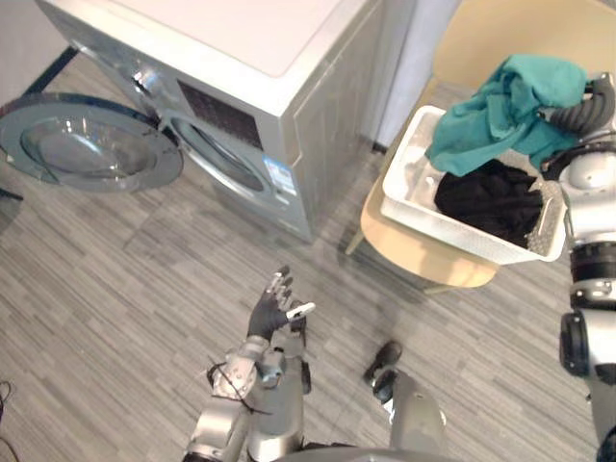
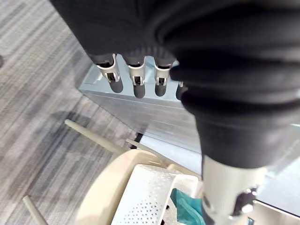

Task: Pick up the laundry basket with both hands and put the clothes into the washing machine.

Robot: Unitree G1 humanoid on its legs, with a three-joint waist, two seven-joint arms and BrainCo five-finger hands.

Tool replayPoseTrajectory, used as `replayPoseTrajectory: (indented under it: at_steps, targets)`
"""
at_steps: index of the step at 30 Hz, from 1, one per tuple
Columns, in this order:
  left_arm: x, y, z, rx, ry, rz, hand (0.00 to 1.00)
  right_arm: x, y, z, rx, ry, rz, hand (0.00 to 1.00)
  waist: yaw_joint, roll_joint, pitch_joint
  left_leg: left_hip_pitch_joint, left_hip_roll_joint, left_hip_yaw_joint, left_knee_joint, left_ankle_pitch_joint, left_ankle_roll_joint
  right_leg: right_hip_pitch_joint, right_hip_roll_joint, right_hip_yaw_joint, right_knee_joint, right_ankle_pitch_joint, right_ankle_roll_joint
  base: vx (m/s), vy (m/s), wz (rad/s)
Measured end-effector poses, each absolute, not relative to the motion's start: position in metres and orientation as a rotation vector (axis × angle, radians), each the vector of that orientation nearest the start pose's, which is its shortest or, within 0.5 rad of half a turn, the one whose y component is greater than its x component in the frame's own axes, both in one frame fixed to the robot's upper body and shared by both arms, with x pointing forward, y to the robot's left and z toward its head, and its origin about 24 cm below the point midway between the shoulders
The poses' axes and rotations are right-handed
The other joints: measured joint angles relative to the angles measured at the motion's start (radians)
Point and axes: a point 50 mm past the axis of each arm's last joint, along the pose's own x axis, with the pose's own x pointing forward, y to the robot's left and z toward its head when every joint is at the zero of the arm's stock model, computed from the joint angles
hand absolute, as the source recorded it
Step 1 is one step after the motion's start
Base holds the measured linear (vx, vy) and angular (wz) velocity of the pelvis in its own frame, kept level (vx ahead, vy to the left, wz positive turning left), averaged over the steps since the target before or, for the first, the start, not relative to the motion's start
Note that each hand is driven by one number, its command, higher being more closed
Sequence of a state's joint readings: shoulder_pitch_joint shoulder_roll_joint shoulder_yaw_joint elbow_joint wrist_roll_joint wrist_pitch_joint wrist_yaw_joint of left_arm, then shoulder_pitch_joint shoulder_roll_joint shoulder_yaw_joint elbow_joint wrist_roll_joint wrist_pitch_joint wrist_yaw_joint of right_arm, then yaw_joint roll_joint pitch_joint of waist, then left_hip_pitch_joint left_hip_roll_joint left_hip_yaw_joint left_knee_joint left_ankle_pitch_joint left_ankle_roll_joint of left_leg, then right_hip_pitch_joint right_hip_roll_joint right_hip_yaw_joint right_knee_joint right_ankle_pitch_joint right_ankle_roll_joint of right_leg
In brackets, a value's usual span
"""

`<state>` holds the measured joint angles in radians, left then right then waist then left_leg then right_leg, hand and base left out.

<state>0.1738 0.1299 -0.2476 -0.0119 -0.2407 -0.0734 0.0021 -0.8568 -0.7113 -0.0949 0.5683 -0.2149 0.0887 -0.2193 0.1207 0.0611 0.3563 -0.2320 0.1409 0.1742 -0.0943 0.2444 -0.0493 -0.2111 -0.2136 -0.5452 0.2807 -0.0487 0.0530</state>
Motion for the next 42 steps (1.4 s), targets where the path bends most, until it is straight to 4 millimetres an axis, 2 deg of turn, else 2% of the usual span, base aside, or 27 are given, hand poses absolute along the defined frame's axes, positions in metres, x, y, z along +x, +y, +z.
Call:
replayPoseTrajectory:
  at_steps: [3, 6, 8, 10, 11, 13, 14, 19, 21, 26, 28, 31, 34, 38, 42]
  targets:
    - [0.215, 0.118, 0.028, -0.093, 0.032, -0.195, 0.0, 0.345, -0.305, 0.263, -0.705, -0.396, -0.602, 1.0, -0.005, -0.002, -0.052, 0.025, -0.003, 0.007, 0.0, -0.012, 0.001, 0.028, -0.001, 0.002, -0.017, 0.002, 0.004, 0.1, -0.032, -0.02]
    - [0.222, 0.113, 0.05, -0.03, -0.073, -0.199, 0.0, 0.34, -0.291, 0.267, -0.692, -0.481, -0.573, 1.0, -0.026, -0.005, -0.084, 0.063, -0.004, 0.015, 0.0, -0.022, -0.005, 0.072, 0.003, 0.004, -0.043, 0.007, 0.012, 0.08, -0.028, -0.05]
    - [0.225, 0.11, 0.064, -0.001, -0.147, -0.204, 0.0, 0.333, -0.284, 0.266, -0.702, -0.529, -0.545, 1.0, -0.03, -0.008, -0.111, 0.082, -0.006, 0.028, 0.0, -0.03, -0.004, 0.087, 0.004, 0.017, -0.059, 0.011, 0.018, 0.08, -0.024, -0.17]
    - [0.227, 0.11, 0.079, 0.041, -0.225, -0.197, 0.0, 0.327, -0.275, 0.262, -0.684, -0.568, -0.517, 1.0, -0.038, -0.011, -0.133, 0.106, -0.008, 0.045, -0.001, -0.034, -0.001, 0.107, 0.007, 0.03, -0.075, 0.016, 0.023, 0.1, -0.026, -0.2]
    - [0.232, 0.11, 0.092, 0.095, -0.291, -0.196, 0.0, 0.322, -0.269, 0.255, -0.673, -0.589, -0.483, 1.0, -0.054, -0.011, -0.153, 0.128, -0.011, 0.052, -0.002, -0.041, -0.002, 0.127, 0.007, 0.039, -0.089, 0.019, 0.026, 0.1, -0.02, -0.14]
    - [0.234, 0.111, 0.1, 0.136, -0.334, -0.201, 0.0, 0.318, -0.265, 0.251, -0.662, -0.595, -0.458, 1.0, -0.056, -0.01, -0.166, 0.144, -0.015, 0.063, -0.003, -0.047, -0.004, 0.141, 0.009, 0.048, -0.099, 0.023, 0.03, 0.08, -0.003, -0.2]
    - [0.237, 0.113, 0.111, 0.19, -0.39, -0.207, 0.0, 0.313, -0.259, 0.245, -0.652, -0.602, -0.414, 1.0, -0.067, -0.01, -0.185, 0.165, -0.016, 0.078, -0.008, -0.056, -0.007, 0.16, 0.015, 0.056, -0.121, 0.03, 0.035, 0.05, -0.002, -0.19]
    - [0.248, 0.121, 0.132, 0.337, -0.492, -0.21, 0.0, 0.299, -0.246, 0.241, -0.635, -0.652, -0.297, 1.0, -0.107, -0.01, -0.211, 0.189, -0.015, 0.084, -0.008, -0.061, -0.009, 0.194, 0.025, 0.067, -0.162, 0.049, 0.033, 0.04, -0.006, -0.08]
    - [0.252, 0.121, 0.139, 0.395, -0.528, -0.23, 0.0, 0.296, -0.241, 0.24, -0.617, -0.66, -0.237, 1.0, -0.108, -0.01, -0.222, 0.192, -0.011, 0.102, -0.008, -0.062, -0.011, 0.194, 0.035, 0.084, -0.187, 0.063, 0.038, 0.0, -0.01, -0.25]
    - [0.265, 0.113, 0.145, 0.536, -0.557, -0.324, 0.0, 0.293, -0.23, 0.232, -0.588, -0.649, -0.127, 1.0, -0.117, -0.003, -0.232, 0.195, -0.009, 0.104, -0.009, -0.066, -0.016, 0.21, 0.043, 0.086, -0.228, 0.087, 0.036, 0.0, -0.005, -0.04]
    - [0.275, 0.106, 0.143, 0.613, -0.551, -0.368, 0.0, 0.293, -0.215, 0.23, -0.564, -0.658, -0.049, 1.0, -0.133, -0.003, -0.232, 0.189, -0.008, 0.107, -0.009, -0.069, -0.02, 0.208, 0.044, 0.089, -0.237, 0.09, 0.035, 0.0, 0.0, 0.0]
    - [0.286, 0.098, 0.142, 0.694, -0.552, -0.408, 0.0, 0.291, -0.198, 0.228, -0.529, -0.674, 0.046, 1.0, -0.137, -0.003, -0.232, 0.178, -0.006, 0.117, -0.009, -0.069, -0.02, 0.197, 0.045, 0.1, -0.251, 0.102, 0.034, -0.01, -0.013, -0.07]
    - [0.29, 0.089, 0.15, 0.728, -0.592, -0.433, 0.0, 0.289, -0.189, 0.23, -0.5, -0.705, 0.099, 1.0, -0.138, -0.002, -0.232, 0.147, -0.009, 0.126, -0.009, -0.068, -0.02, 0.163, 0.046, 0.111, -0.26, 0.118, 0.035, 0.01, -0.012, -0.15]
    - [0.296, 0.077, 0.147, 0.782, -0.589, -0.494, 0.0, 0.289, -0.186, 0.229, -0.467, -0.703, 0.124, 1.0, -0.144, -0.002, -0.233, 0.131, -0.018, 0.127, -0.009, -0.068, -0.019, 0.151, 0.042, 0.115, -0.275, 0.136, 0.039, 0.06, 0.001, -0.04]
    - [0.304, 0.067, 0.148, 0.793, -0.59, -0.506, 0.0, 0.292, -0.17, 0.236, -0.409, -0.74, 0.177, 1.0, -0.151, -0.002, -0.233, 0.118, -0.023, 0.131, -0.009, -0.063, -0.013, 0.132, 0.04, 0.127, -0.277, 0.144, 0.034, 0.07, -0.01, -0.08]
